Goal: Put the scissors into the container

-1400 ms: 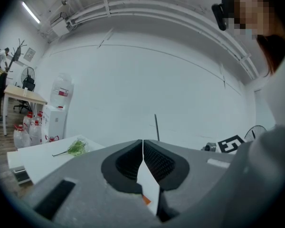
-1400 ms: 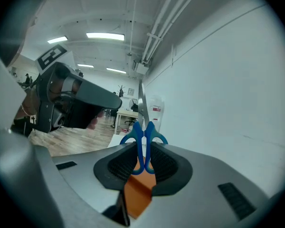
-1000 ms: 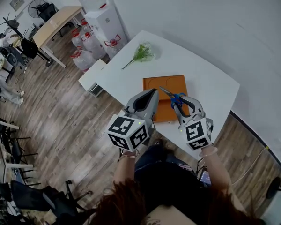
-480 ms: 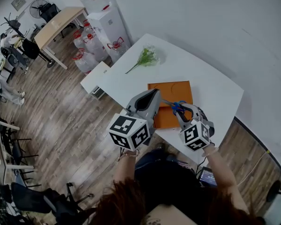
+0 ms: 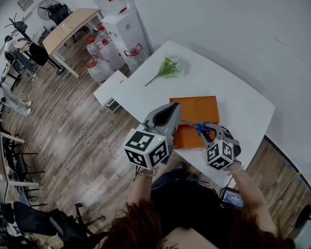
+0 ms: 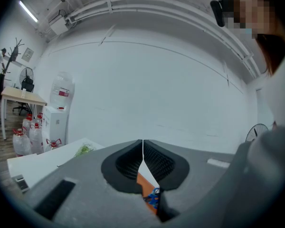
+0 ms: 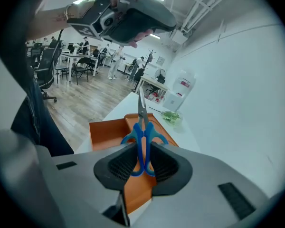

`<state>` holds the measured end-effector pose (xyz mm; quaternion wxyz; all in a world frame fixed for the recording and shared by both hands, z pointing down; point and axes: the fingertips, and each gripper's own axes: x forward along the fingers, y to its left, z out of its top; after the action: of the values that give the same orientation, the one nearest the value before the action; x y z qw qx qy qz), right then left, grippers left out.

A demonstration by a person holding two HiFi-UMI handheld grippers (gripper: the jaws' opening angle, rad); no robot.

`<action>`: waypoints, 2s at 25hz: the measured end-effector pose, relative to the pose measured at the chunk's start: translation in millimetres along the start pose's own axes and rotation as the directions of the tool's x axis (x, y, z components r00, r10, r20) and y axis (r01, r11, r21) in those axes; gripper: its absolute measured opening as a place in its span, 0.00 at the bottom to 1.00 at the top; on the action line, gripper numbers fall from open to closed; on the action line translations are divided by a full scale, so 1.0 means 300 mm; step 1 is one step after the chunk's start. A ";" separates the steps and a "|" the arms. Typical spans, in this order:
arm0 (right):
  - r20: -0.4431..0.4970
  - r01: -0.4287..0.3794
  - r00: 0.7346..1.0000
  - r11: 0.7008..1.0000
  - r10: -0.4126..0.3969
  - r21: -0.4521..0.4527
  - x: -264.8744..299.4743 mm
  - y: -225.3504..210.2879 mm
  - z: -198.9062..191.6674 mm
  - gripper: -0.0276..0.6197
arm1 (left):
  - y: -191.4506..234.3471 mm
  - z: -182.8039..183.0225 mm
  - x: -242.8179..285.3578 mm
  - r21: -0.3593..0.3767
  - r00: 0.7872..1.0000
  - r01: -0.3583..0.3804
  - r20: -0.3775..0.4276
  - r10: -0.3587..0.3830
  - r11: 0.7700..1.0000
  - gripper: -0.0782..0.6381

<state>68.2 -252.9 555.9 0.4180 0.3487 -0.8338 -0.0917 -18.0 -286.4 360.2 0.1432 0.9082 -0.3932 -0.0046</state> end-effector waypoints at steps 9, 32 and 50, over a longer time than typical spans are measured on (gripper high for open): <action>-0.071 -0.072 0.995 0.995 0.067 -0.065 0.103 0.034 -0.091 0.16 | 0.045 -0.014 0.020 -0.006 1.000 -0.013 -0.012 0.013 1.000 0.14; -0.318 -0.304 0.914 0.945 0.253 -0.122 0.263 0.168 -0.256 0.16 | 0.078 -0.058 -0.020 -0.039 0.999 -0.033 -0.029 0.032 0.999 0.14; -0.404 -0.415 0.843 0.907 0.356 -0.068 0.301 0.202 -0.269 0.17 | 0.093 -0.068 -0.055 -0.055 0.999 -0.045 -0.030 0.043 0.997 0.14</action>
<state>62.1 -256.2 691.1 0.6076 0.1516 -0.7796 0.0006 -46.8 -287.4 385.5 0.1744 0.8950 -0.4106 0.0007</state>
